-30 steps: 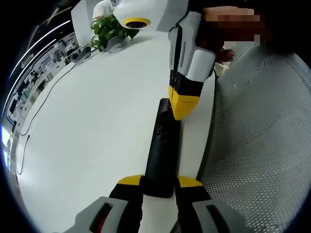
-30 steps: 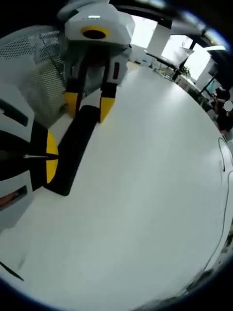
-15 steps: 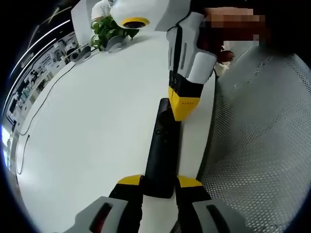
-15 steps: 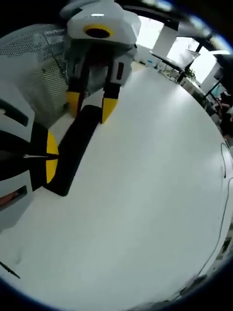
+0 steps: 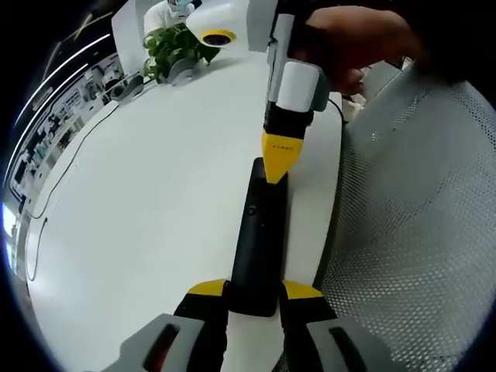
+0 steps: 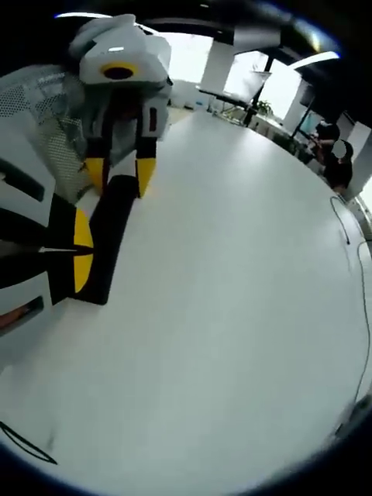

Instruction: Press the specified remote control buttons in sequence, fully releasing each button before pressing the next.

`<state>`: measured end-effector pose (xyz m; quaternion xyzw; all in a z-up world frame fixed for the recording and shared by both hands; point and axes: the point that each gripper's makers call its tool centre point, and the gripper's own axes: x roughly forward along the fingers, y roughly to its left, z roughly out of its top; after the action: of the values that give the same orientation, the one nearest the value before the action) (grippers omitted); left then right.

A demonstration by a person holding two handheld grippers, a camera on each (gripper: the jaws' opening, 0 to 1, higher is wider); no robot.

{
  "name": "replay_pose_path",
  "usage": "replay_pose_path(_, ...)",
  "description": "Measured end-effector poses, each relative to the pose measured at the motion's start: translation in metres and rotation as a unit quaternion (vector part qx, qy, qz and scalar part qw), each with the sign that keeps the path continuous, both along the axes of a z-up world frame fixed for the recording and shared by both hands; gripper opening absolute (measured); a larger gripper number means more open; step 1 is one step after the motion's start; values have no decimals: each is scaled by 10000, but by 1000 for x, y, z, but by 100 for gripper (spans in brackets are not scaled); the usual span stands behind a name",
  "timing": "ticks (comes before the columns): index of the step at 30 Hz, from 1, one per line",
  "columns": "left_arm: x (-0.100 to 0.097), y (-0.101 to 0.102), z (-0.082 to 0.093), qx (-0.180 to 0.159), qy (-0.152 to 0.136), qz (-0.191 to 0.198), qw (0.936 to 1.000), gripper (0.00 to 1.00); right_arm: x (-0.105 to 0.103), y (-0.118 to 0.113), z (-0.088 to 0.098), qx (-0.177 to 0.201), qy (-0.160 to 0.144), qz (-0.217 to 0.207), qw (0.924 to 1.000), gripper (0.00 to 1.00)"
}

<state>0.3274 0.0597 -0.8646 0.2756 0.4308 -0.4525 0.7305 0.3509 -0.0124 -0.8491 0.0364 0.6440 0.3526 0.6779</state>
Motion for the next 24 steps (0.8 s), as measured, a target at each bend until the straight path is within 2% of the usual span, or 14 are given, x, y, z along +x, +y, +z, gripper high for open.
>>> replay_pose_path(4,0,0,0,10,6,14,10000,26,-5,4,-2,17,59,55,10000,0)
replay_pose_path(9,0,0,0,15,6,7,10000,26,-7,8,-6,-66,-5,158,9999,0)
replay_pose_path(16,0,0,0,17,11,7,10000,26,-5,7,-6,-147,-135,268,9994,0)
replay_pose_path(19,0,0,0,19,10,3,10000,26,-5,8,-6,-221,-281,430,9984,0)
replay_pose_path(24,0,0,0,18,15,11,10000,25,-3,8,-7,-288,-373,380,9982,0)
